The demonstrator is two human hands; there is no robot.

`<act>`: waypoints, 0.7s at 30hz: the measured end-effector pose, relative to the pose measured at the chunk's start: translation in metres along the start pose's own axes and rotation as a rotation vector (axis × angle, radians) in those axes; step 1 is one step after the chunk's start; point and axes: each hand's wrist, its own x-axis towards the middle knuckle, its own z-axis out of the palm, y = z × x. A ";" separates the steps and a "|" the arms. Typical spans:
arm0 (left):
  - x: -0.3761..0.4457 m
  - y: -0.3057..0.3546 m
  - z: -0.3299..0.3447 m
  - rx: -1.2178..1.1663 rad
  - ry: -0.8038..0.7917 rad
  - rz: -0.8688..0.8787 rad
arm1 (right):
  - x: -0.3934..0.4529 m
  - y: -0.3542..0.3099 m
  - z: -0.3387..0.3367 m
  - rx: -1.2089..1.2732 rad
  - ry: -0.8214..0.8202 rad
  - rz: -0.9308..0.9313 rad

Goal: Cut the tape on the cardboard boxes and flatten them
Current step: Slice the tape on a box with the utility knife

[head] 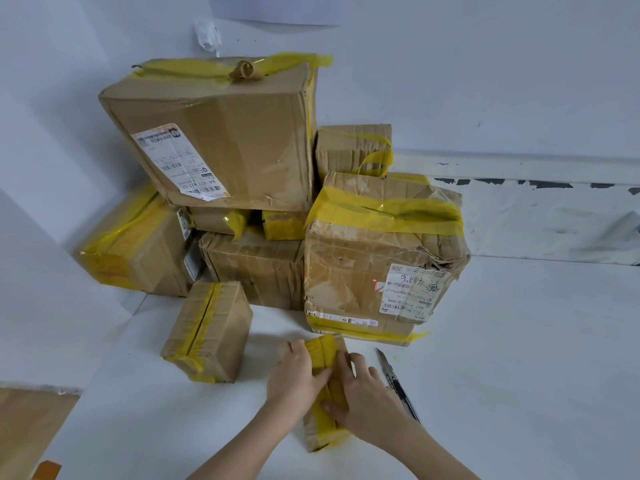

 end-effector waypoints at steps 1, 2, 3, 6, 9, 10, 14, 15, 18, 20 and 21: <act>0.001 0.002 -0.001 0.012 -0.002 0.002 | 0.000 0.002 0.000 -0.006 0.019 -0.003; 0.001 0.004 -0.002 0.023 -0.007 -0.001 | 0.001 0.003 0.000 -0.023 0.034 -0.001; 0.002 0.005 -0.003 0.032 -0.015 -0.007 | 0.001 0.003 0.000 -0.048 0.051 0.002; 0.002 0.008 -0.006 0.046 -0.045 -0.021 | 0.002 -0.001 0.001 -0.130 0.059 0.012; 0.000 0.008 -0.009 -0.037 -0.055 -0.035 | 0.004 -0.004 0.006 -0.186 0.071 0.052; 0.000 0.005 -0.010 -0.094 -0.046 -0.050 | 0.004 -0.006 0.007 -0.207 0.080 0.071; -0.010 -0.015 -0.008 -0.339 -0.006 -0.089 | 0.003 -0.020 0.014 -0.286 0.088 0.163; -0.011 -0.020 -0.008 -0.406 -0.001 -0.093 | 0.004 -0.023 0.016 -0.289 0.104 0.200; -0.012 -0.027 -0.007 -0.509 -0.018 -0.074 | 0.004 -0.031 0.009 -0.270 0.152 0.271; -0.009 -0.027 -0.006 -0.480 -0.025 -0.062 | 0.005 -0.035 0.002 -0.282 0.237 0.214; -0.007 -0.027 -0.005 -0.459 -0.020 -0.060 | 0.007 -0.036 -0.002 -0.268 0.145 0.223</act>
